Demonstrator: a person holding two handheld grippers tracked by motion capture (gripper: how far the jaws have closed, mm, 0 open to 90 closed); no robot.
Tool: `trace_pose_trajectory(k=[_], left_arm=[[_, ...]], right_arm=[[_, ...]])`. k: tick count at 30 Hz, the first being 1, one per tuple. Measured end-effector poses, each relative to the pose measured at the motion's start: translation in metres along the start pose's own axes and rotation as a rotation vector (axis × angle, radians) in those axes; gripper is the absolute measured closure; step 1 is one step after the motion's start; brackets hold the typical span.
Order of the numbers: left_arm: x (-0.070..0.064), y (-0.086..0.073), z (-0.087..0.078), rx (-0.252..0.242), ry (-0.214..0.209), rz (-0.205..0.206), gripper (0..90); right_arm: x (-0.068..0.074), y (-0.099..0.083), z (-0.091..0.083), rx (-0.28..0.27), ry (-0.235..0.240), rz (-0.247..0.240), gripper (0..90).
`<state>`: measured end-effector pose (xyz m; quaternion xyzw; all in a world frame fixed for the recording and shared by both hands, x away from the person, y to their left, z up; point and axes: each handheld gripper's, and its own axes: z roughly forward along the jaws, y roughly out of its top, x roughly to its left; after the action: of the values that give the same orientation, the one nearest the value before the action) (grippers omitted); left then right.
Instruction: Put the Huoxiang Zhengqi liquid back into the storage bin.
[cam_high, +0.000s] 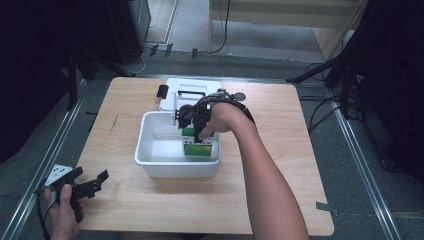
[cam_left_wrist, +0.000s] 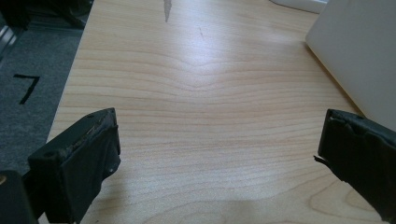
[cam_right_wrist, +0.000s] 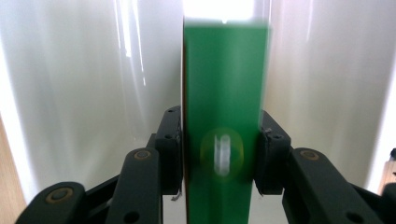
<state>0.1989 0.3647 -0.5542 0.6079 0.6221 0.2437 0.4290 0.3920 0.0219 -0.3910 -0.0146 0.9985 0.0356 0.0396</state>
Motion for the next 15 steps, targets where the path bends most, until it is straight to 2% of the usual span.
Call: trace_pose_trajectory(k=[9, 15], left_arm=[[0.0, 0.0, 0.0, 0.0, 0.0, 0.002, 0.0], [0.0, 0.0, 0.0, 0.003, 0.001, 0.004, 0.0]], right_arm=[[0.001, -0.003, -0.008, -0.024, -0.009, 0.009, 57.6], [0.002, -0.009, -0.02, -0.067, -0.024, 0.049, 51.5]])
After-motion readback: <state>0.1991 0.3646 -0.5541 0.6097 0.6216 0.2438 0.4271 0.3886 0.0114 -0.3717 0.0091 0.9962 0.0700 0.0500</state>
